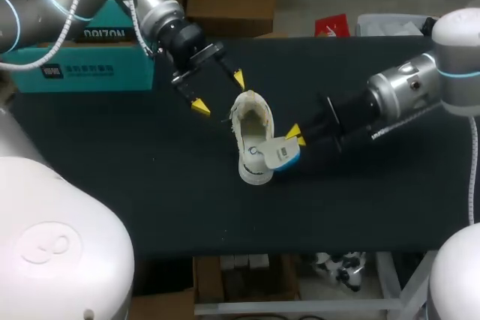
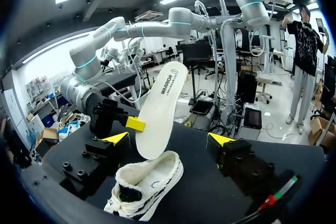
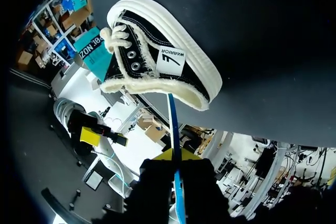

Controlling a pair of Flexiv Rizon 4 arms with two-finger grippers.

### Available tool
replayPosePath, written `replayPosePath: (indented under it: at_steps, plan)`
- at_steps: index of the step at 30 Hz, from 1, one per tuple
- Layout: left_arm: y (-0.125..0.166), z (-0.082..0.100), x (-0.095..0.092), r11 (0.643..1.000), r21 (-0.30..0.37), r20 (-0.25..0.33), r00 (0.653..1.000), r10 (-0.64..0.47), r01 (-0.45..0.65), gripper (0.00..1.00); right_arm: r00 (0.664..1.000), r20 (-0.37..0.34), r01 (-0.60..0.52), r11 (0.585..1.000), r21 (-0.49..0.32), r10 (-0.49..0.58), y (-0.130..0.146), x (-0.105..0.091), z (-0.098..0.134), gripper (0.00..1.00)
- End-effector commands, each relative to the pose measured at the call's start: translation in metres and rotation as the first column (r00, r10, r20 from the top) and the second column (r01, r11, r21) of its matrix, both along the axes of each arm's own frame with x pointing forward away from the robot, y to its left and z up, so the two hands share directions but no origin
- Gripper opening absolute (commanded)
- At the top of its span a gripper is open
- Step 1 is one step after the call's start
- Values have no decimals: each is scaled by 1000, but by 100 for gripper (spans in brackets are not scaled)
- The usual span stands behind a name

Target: Open the shoe tongue, take the insole out of the shoe, put the insole back into the shoe, and pack the shoe into the shoebox

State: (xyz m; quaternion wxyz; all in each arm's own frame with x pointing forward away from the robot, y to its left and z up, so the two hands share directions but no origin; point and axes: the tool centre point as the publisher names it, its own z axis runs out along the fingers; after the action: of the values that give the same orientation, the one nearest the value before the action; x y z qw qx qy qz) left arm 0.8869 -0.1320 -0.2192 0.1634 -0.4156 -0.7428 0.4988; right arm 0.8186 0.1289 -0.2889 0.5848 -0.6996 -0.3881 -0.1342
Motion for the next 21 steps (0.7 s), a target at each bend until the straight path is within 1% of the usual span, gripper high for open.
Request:
replayPosePath:
  at_steps: [1,4,8,21]
  plan:
    - [1,7,12,998,40,-12,999,-46,46,100,1000,-13,-12,1000,5,12,-1,0,-3,0]
    - [4,8,18,996,59,-30,997,-69,71,100,1000,-22,-19,1000,2,19,-1,-3,-3,0]
    - [7,8,24,994,86,-35,997,-70,73,100,999,-25,-20,1000,2,20,0,-4,-3,0]
    - [11,7,30,991,119,-36,998,-60,64,100,999,-37,-31,1000,-4,31,0,-6,-3,0]
